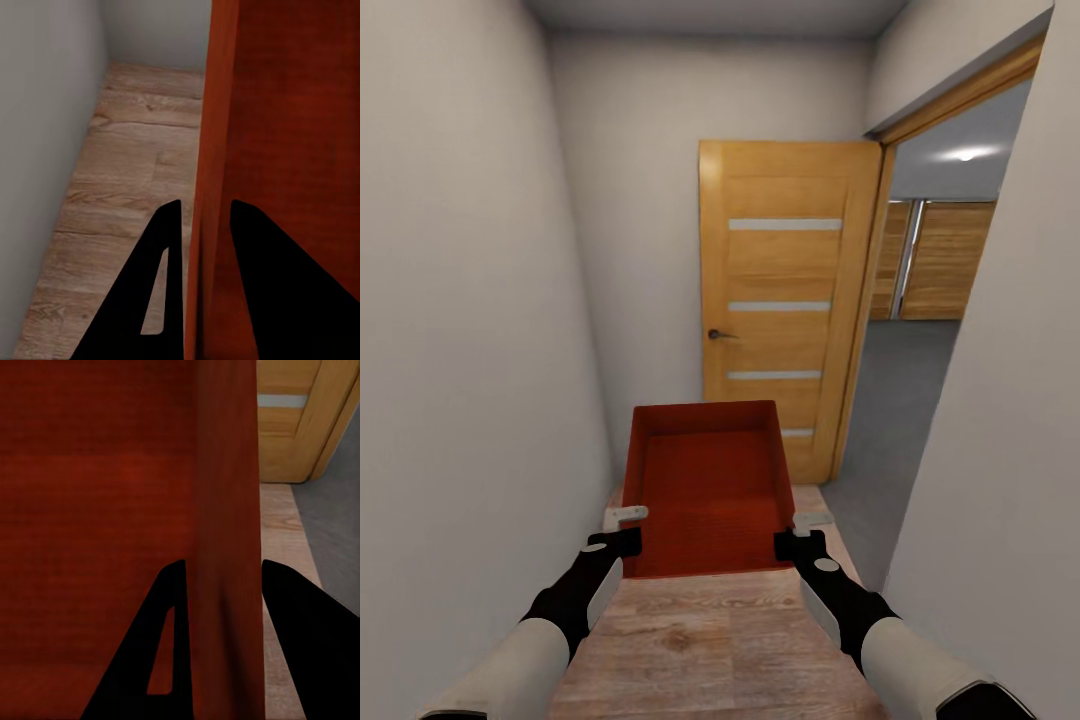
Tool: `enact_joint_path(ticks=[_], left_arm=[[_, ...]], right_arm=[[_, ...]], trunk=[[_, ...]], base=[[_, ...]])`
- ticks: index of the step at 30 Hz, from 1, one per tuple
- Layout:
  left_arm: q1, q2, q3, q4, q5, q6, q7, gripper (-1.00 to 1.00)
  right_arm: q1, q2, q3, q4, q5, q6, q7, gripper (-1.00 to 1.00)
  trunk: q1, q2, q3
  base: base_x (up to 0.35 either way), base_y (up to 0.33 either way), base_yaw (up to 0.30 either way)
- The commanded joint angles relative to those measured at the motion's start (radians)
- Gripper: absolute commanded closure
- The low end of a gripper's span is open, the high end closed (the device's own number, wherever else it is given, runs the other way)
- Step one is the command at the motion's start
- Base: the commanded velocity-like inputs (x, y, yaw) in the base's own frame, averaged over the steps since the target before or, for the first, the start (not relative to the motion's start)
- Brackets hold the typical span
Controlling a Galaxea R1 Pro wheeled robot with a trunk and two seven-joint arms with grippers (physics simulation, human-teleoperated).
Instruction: Move the two storage containers from the living room to the garage. In the garage, place one container on the floor and stack the other container on top of it (either order is fine).
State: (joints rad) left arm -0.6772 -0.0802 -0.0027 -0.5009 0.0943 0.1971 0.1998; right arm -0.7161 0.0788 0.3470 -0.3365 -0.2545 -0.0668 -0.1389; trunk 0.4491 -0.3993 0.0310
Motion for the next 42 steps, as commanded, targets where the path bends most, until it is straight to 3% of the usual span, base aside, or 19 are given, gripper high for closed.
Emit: enact_joint_path(ticks=[1,42], left_arm=[[-0.001,0.007,0.020,-0.005,-0.013,0.007,0.009,1.00],[-0.001,0.007,0.019,-0.005,-0.013,0.007,0.010,1.00]], right_arm=[[0.000,-0.003,0.003,0.042,-0.014,-0.005,-0.007,1.00],[0.000,-0.003,0.003,0.042,-0.014,-0.005,-0.007,1.00]], trunk=[[0.001,-0.001,0.000],[0.001,-0.001,0.000]], base=[[0.322,0.000,0.000],[0.322,0.000,0.000]])
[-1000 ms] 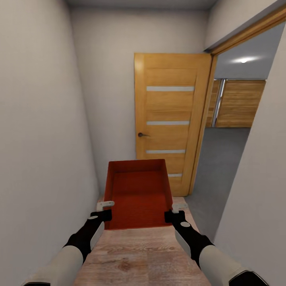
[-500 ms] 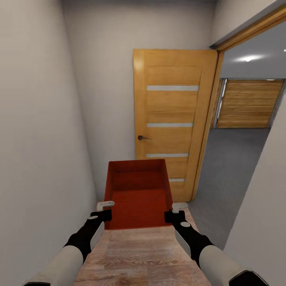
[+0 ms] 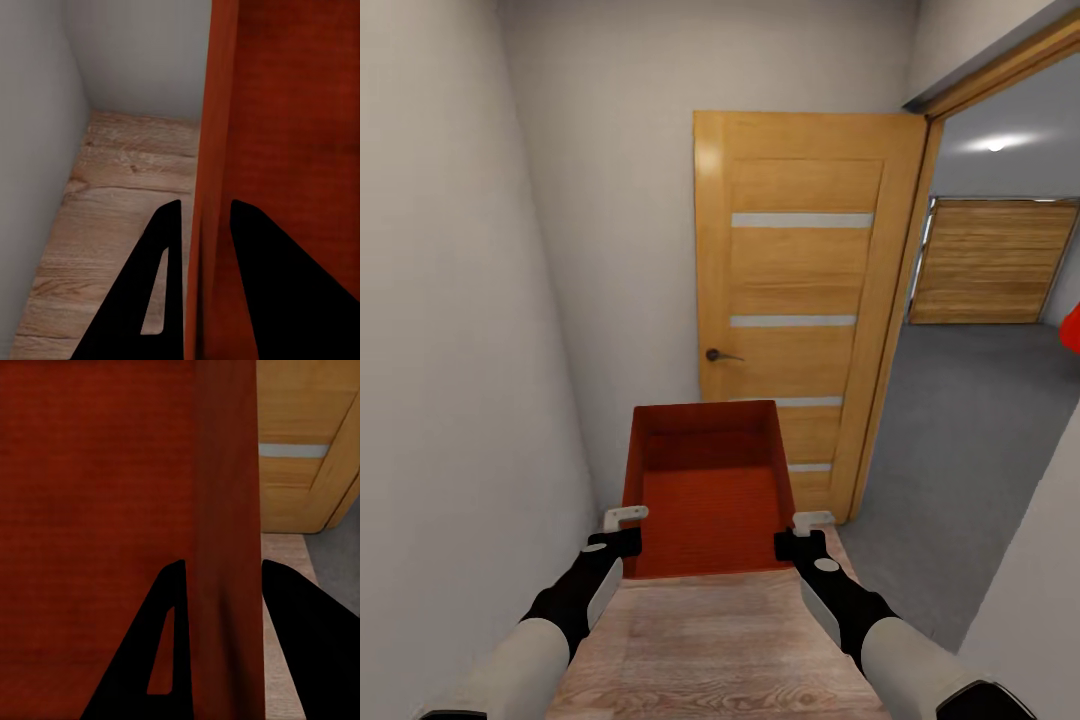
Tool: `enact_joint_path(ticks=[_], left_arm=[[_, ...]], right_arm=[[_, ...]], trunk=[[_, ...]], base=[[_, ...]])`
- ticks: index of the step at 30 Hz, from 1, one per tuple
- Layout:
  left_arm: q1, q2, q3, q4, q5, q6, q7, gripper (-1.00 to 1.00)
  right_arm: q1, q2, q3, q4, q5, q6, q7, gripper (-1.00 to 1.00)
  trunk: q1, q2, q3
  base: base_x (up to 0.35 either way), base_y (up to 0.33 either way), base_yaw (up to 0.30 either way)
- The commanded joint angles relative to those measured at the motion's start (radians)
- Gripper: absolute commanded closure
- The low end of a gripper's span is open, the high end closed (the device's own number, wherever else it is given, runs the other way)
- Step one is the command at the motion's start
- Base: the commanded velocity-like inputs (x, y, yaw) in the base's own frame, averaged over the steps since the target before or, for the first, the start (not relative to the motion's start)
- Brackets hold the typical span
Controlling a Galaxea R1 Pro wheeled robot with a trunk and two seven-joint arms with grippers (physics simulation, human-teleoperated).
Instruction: Move the two storage containers from the living room to the garage. In the garage, place one container on the floor and stack the other container on top of it (either order is fine).
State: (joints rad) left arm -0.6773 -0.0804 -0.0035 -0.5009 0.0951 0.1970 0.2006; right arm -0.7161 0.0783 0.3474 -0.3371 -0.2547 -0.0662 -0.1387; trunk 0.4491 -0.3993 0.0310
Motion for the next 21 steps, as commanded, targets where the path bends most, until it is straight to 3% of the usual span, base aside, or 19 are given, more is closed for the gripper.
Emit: enact_joint_path(ticks=[1,8,21], left_arm=[[-0.001,0.007,0.019,-0.005,-0.014,0.007,0.010,1.00],[-0.001,0.007,0.020,-0.005,-0.014,0.007,0.010,1.00],[-0.001,0.007,0.019,-0.005,-0.014,0.007,0.010,1.00]], right_arm=[[0.000,-0.003,0.002,0.043,-0.014,-0.005,-0.007,1.00],[0.000,-0.003,0.002,0.043,-0.014,-0.007,-0.007,1.00],[-0.001,-0.003,0.002,0.043,-0.014,-0.006,-0.007,1.00]], trunk=[[0.001,-0.001,0.000],[0.001,-0.001,0.000],[0.001,-0.001,0.000]], base=[[0.322,0.000,0.000],[0.274,0.000,0.000],[0.016,0.000,0.000]])
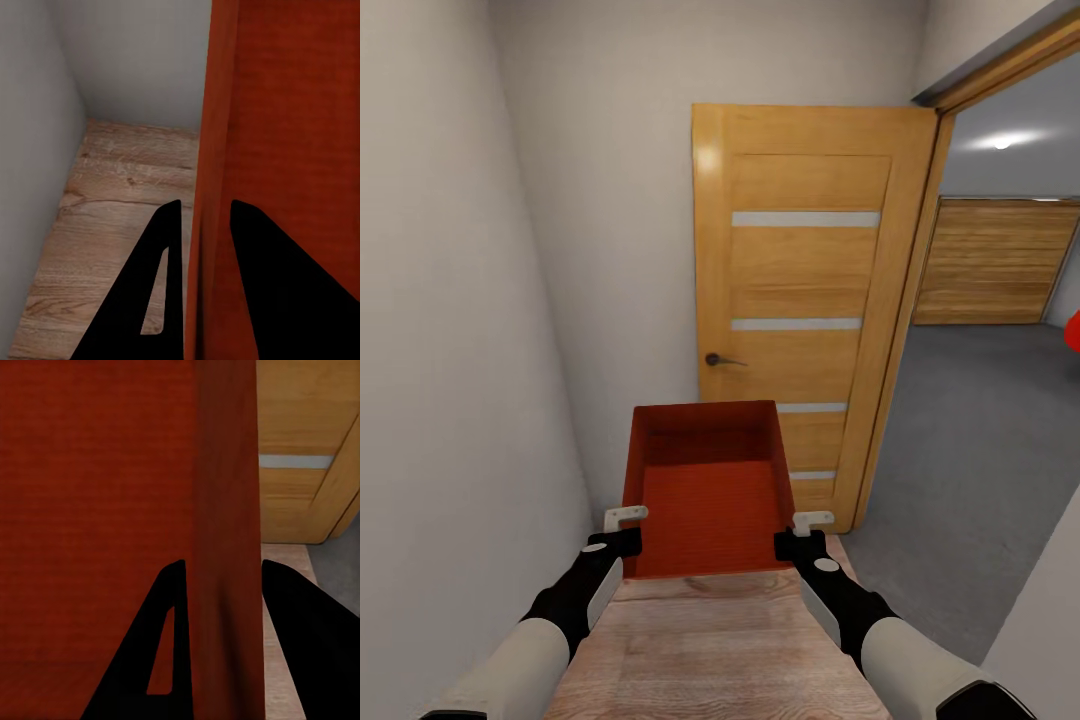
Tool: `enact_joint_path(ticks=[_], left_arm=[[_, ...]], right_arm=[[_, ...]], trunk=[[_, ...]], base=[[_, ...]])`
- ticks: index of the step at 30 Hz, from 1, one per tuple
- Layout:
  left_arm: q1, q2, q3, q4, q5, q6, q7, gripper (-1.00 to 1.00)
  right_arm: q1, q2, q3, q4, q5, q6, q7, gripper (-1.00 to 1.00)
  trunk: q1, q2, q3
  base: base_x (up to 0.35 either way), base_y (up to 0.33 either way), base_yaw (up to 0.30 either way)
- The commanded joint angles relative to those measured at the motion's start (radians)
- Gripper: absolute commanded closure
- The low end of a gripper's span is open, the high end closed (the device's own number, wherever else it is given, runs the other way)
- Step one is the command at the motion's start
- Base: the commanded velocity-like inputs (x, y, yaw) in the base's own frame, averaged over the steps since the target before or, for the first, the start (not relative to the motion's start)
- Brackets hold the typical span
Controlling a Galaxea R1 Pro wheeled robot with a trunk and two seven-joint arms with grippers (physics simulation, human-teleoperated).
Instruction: Move the two storage containers from the living room to the garage. In the garage, place one container on the floor and stack the other container on top of it (either order is fine).
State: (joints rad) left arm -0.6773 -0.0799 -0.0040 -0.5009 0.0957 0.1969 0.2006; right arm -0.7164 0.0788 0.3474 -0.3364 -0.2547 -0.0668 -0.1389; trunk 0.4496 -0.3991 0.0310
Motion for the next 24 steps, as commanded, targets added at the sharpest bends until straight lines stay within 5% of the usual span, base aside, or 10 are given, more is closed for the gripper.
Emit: enact_joint_path(ticks=[1,8,24], left_arm=[[-0.001,0.006,0.019,-0.005,-0.014,0.007,0.010,1.00],[-0.001,0.006,0.019,-0.005,-0.014,0.007,0.010,1.00],[-0.001,0.006,0.019,-0.006,-0.014,0.007,0.010,1.00]], right_arm=[[0.000,-0.004,0.002,0.042,-0.014,-0.006,-0.007,1.00],[0.000,-0.002,0.002,0.042,-0.014,-0.004,-0.007,1.00],[0.000,-0.002,0.002,0.042,-0.014,-0.004,-0.007,1.00]], trunk=[[0.000,-0.001,0.000],[0.000,-0.001,0.000],[0.000,-0.001,0.000]], base=[[0.000,0.000,0.000],[0.000,0.000,-0.055],[0.000,0.000,-0.252]])
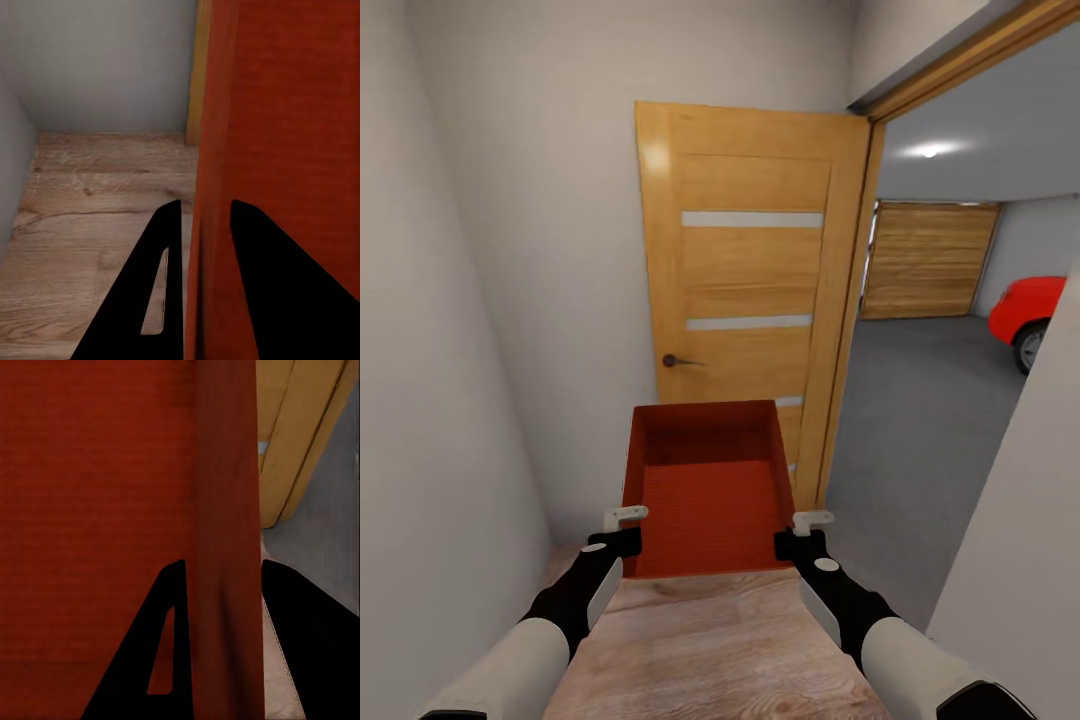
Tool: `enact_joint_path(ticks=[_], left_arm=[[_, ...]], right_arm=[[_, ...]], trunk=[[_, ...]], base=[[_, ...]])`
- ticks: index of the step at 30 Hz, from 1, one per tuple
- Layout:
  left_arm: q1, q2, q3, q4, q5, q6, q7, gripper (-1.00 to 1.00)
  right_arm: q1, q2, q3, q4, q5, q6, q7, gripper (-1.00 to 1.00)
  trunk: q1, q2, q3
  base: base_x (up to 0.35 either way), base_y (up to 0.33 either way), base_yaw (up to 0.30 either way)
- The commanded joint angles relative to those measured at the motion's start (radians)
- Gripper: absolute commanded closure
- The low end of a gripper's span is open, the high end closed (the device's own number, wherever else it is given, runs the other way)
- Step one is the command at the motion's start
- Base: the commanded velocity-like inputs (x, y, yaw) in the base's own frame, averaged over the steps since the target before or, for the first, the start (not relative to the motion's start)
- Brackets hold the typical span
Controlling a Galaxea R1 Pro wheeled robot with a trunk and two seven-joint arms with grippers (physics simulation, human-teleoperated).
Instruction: Move the two storage containers from the living room to the garage. In the garage, place one container on the floor and stack the other container on top of it (either order is fine).
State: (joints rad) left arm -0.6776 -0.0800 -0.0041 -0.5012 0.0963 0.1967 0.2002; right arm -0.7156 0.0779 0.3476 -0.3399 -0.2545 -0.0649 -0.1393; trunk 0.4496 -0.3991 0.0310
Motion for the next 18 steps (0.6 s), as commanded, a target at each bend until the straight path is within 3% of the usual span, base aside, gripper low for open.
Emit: enact_joint_path(ticks=[1,9,18], left_arm=[[0.000,0.006,0.019,-0.006,-0.015,0.007,0.010,1.00],[0.000,0.006,0.019,-0.006,-0.015,0.007,0.010,1.00],[0.000,0.006,0.019,-0.005,-0.015,0.007,0.010,1.00]], right_arm=[[-0.001,-0.001,0.002,0.045,-0.014,-0.006,-0.006,1.00],[-0.001,-0.001,0.002,0.045,-0.014,-0.006,-0.006,1.00],[-0.001,-0.001,0.002,0.045,-0.014,-0.006,-0.006,1.00]], trunk=[[0.000,-0.001,0.000],[0.000,-0.001,0.000],[0.000,-0.001,0.000]], base=[[0.000,0.000,-0.260],[0.028,0.000,-0.260],[0.153,0.000,-0.260]])
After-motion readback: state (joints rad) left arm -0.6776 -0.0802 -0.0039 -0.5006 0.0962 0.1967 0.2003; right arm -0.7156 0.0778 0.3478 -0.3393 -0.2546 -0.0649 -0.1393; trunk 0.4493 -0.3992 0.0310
